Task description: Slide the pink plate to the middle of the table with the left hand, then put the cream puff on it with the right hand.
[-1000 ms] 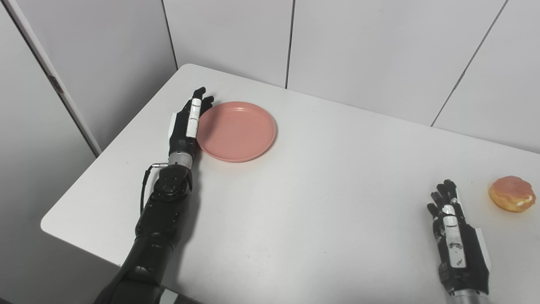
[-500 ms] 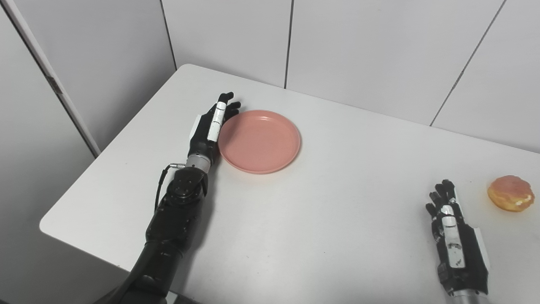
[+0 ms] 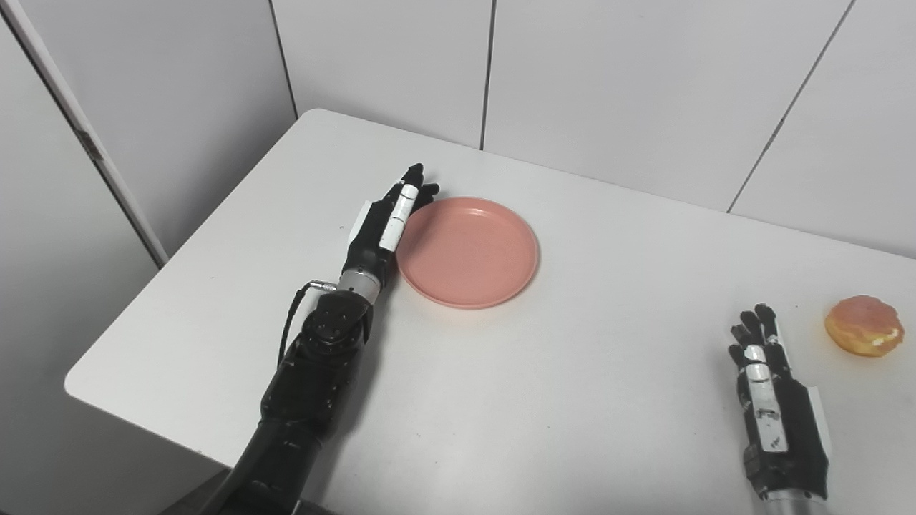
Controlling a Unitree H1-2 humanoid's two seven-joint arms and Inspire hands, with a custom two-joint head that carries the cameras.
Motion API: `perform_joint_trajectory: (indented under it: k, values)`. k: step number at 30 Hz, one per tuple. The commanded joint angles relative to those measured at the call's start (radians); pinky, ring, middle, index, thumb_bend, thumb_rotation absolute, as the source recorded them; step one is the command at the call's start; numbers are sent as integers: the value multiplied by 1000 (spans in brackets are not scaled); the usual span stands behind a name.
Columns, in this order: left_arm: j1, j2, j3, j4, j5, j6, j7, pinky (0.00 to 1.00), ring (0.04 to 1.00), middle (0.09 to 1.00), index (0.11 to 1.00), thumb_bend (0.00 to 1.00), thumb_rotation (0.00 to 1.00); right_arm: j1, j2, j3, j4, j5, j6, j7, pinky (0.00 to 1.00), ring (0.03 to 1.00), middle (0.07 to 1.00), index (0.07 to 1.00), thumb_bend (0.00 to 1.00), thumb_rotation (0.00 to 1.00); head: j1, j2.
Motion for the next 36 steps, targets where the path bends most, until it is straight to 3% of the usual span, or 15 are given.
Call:
perform_joint_trajectory:
  k: [1, 15, 20, 28, 36]
  values:
    - [-5, -10, -16, -31, -1, 12, -36, 943, 862, 817, 895, 689, 1000, -20, 9, -12, -27, -2, -16, -17, 1000, 973, 971, 983, 585, 810, -3, 0]
    - [21, -12, -50, -49, 26, 23, -87, 949, 866, 849, 892, 712, 1000, -31, 33, 5, -21, -40, -7, -40, 1000, 984, 978, 985, 577, 820, -107, 6]
    - [24, -8, -65, -28, 26, -10, -111, 961, 877, 850, 896, 722, 1000, -33, 39, 23, -19, -78, -4, -48, 1000, 995, 987, 999, 557, 845, -173, 6]
    - [47, -46, -49, -52, -64, 45, -150, 927, 890, 872, 905, 711, 1000, -45, 53, 41, 7, -123, -29, -70, 1000, 998, 987, 1000, 595, 870, -259, 13]
    - [64, -57, -84, -28, -68, -2, -187, 937, 884, 871, 911, 709, 1000, -51, 61, 46, 9, -126, -16, -77, 1000, 1000, 986, 1000, 606, 878, -281, 8]
